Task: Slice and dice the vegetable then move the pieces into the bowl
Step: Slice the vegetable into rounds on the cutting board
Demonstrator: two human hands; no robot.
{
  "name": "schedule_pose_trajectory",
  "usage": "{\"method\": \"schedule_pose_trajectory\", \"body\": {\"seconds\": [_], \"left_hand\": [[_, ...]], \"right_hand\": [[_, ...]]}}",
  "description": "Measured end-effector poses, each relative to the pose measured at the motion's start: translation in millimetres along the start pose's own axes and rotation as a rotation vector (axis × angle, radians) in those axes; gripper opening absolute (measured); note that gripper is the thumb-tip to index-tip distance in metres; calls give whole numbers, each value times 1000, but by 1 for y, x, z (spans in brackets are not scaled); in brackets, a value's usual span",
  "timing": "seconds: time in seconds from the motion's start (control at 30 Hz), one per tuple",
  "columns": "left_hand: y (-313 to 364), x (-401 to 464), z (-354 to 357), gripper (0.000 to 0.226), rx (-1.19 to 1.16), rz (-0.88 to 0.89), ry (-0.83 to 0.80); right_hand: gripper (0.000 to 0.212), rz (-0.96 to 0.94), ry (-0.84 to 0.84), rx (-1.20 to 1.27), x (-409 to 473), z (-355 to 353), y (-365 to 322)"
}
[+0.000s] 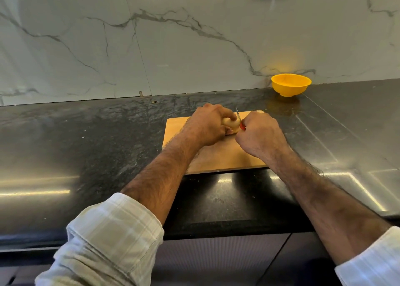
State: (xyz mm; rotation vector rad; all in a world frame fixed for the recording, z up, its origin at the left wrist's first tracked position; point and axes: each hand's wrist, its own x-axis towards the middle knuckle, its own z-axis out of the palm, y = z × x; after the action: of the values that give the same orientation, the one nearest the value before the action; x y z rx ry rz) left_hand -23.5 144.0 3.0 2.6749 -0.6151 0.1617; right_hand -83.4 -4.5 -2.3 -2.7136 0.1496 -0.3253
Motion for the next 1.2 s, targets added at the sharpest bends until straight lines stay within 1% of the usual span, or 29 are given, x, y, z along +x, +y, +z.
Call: {"method": "schedule_pose_trajectory", "body": {"seconds": [0.1, 0.23, 0.3, 0.4, 0.43, 0.6, 0.7, 0.83, 0.9, 1.2], "left_hand": [[-1, 1, 1, 45, 24, -2, 4], [-1, -1, 0, 44, 21, -6, -1], [-2, -2, -1, 41, 8, 2, 11], [-3, -3, -4, 40, 11, 15, 9], [-1, -3, -4, 40, 11, 13, 4], [1, -4, -3, 41, -4, 6, -8], [3, -4, -5, 42, 5, 15, -3], [3, -3, -4, 41, 17, 20, 2], [1, -3, -4, 40, 9, 21, 8], [-1, -2, 0, 38, -11, 23, 31]], "right_hand": [[17, -8, -49, -48, -12, 6, 5], [24, 8, -62, -26, -15, 5, 11], [25, 19, -28, -5, -14, 2, 16], [11, -22, 76, 16, -11, 1, 20], [11, -36, 94, 21, -11, -1, 19], [11, -71, 110, 45, -10, 0, 10], [17, -68, 118, 28, -8, -1, 6], [24, -61, 102, -14, -6, -2, 0], [26, -42, 66, -18, -2, -2, -4], [26, -23, -21, -47, -11, -4, -8]]}}
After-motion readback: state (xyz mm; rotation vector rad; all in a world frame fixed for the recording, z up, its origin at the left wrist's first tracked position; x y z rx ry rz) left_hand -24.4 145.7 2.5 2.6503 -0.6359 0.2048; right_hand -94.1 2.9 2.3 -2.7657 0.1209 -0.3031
